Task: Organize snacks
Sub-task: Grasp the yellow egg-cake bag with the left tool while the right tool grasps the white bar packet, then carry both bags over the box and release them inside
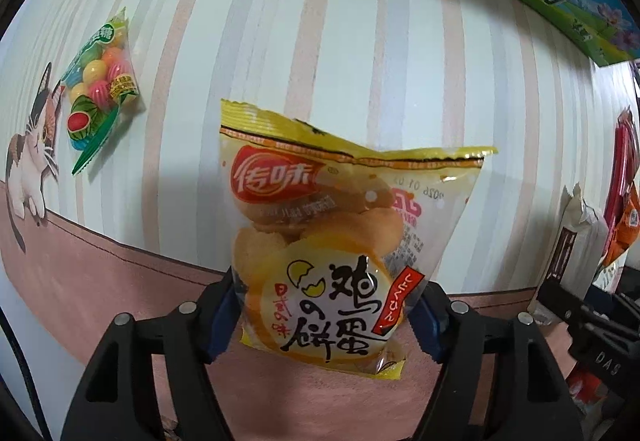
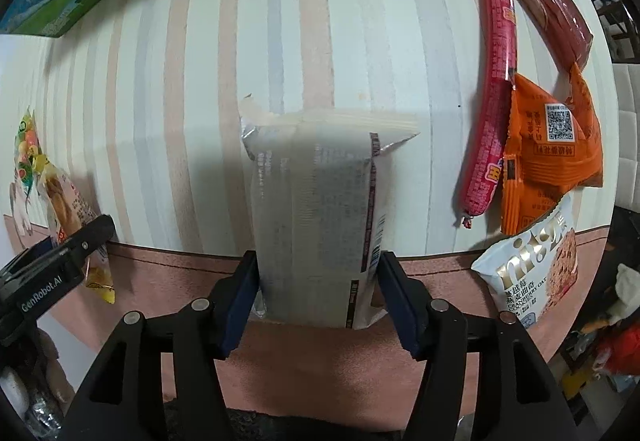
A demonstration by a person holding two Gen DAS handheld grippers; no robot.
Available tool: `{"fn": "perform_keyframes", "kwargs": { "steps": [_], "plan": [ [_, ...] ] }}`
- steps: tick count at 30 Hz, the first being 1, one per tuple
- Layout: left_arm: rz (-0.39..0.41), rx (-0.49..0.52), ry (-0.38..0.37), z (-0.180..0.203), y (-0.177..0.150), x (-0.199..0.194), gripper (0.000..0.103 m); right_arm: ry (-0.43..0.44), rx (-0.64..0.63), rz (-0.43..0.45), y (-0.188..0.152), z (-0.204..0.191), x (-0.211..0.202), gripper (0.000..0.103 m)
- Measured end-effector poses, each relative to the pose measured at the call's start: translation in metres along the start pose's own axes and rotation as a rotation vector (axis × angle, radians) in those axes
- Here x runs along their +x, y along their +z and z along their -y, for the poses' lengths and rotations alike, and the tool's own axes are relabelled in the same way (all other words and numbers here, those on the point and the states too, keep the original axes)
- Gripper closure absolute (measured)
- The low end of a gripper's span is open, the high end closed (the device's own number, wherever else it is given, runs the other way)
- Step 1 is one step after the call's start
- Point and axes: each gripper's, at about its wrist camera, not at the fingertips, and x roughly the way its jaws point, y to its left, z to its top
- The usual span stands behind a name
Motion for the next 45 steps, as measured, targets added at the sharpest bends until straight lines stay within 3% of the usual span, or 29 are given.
{"fn": "perform_keyframes", "kwargs": {
  "steps": [8,17,23,27,31,37,45],
  "plan": [
    [0.054,0.024,0.023,0.002,-0.004,-0.011,0.057,0.004,-0.025,0.048,-0.02,-0.013,0.003,0.045],
    [0.12,0.079,-0.007,0.024,-0.004,-0.049,0.062,0.102,-0.047,0.113,-0.026,-0.022,-0.039,0.047],
    [0.233,0.094,-0.132,0.036,0.006,-0.129,0.062,0.218,-0.05,0.209,-0.018,-0.021,-0.103,0.047],
    [0.321,0.108,-0.203,0.039,0.035,-0.198,0.062,0.284,-0.048,0.307,-0.003,-0.016,-0.162,0.047],
    [0.377,0.115,-0.193,0.042,0.081,-0.239,0.062,0.3,-0.062,0.406,0.034,-0.012,-0.223,0.047],
    [0.318,0.066,-0.153,0.028,0.162,-0.233,0.062,0.246,-0.044,0.439,0.109,-0.014,-0.252,0.046],
    [0.169,0.058,-0.103,0.027,0.217,-0.186,0.062,0.166,0.015,0.356,0.177,-0.003,-0.206,0.046]
  ]
}}
